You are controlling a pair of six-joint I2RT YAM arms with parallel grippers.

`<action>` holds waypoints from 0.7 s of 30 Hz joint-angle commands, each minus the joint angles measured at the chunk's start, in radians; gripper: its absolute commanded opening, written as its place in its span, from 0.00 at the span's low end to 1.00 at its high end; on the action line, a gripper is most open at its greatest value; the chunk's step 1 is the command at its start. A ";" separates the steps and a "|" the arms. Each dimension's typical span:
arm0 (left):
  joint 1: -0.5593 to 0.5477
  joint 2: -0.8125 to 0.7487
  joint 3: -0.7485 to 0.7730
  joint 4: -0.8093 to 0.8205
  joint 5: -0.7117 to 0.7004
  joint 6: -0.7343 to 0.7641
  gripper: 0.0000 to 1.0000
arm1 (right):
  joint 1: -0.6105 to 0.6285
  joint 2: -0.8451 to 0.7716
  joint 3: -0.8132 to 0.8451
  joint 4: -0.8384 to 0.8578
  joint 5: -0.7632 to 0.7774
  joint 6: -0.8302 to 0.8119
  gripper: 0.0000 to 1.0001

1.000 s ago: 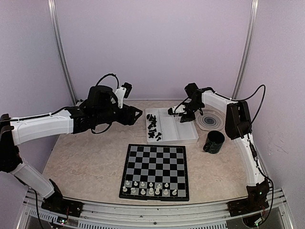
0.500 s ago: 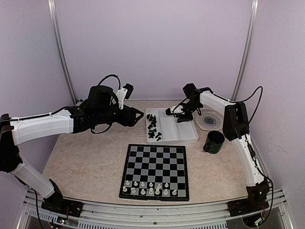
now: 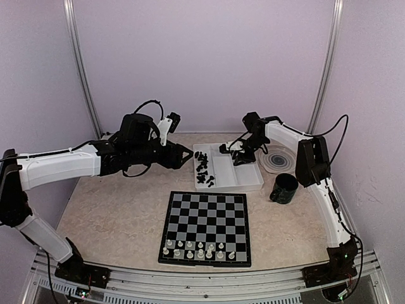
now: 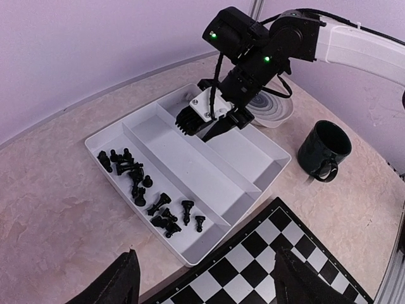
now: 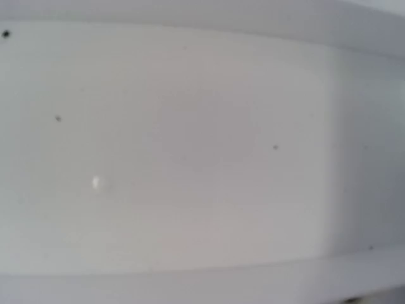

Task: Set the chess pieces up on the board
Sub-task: Pick up the pawn from the storage box.

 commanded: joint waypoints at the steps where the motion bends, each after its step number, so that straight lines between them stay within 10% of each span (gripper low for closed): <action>1: 0.000 0.011 0.032 -0.012 0.028 0.010 0.72 | 0.012 0.047 -0.053 -0.184 -0.003 -0.014 0.36; 21: -0.014 0.020 0.033 -0.014 0.029 0.014 0.71 | -0.025 0.000 -0.141 -0.225 0.000 0.088 0.30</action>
